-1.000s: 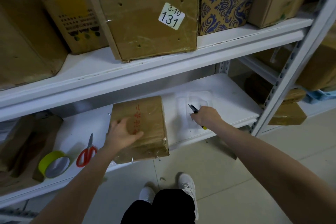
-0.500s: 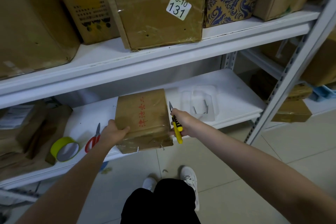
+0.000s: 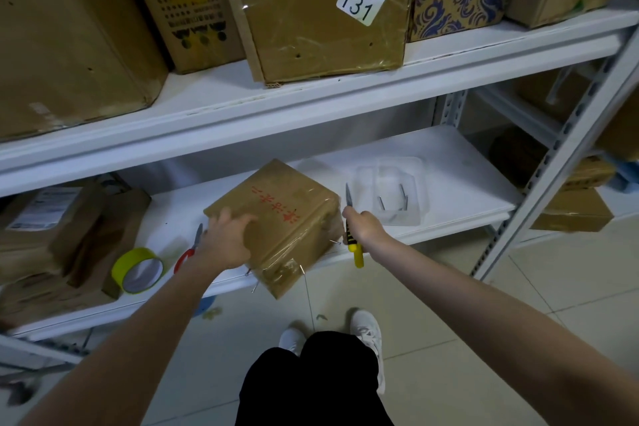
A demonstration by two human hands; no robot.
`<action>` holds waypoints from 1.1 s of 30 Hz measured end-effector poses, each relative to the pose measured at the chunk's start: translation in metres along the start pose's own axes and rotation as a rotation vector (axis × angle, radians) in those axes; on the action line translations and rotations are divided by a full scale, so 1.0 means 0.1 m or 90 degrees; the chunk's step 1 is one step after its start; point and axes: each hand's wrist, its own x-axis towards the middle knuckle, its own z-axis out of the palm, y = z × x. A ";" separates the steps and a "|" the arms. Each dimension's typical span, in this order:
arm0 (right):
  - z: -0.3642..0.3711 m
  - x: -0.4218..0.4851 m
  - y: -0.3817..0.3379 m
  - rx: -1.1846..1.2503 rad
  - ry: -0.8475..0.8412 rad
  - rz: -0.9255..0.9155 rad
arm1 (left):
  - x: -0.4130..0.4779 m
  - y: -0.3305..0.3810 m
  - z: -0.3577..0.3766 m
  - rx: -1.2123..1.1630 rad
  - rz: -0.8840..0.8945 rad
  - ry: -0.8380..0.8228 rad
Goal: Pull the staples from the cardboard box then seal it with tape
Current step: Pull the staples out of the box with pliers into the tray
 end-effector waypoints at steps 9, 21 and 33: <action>-0.01 0.21 -0.04 0.024 -0.022 0.016 | -0.04 0.18 0.00 0.081 0.079 -0.062; -0.07 0.14 0.09 -0.110 -0.029 0.009 | 0.19 0.79 0.01 0.061 0.040 0.017; 0.02 0.43 -0.01 -0.210 0.005 -0.061 | 0.40 0.87 -0.13 -0.086 0.100 -0.087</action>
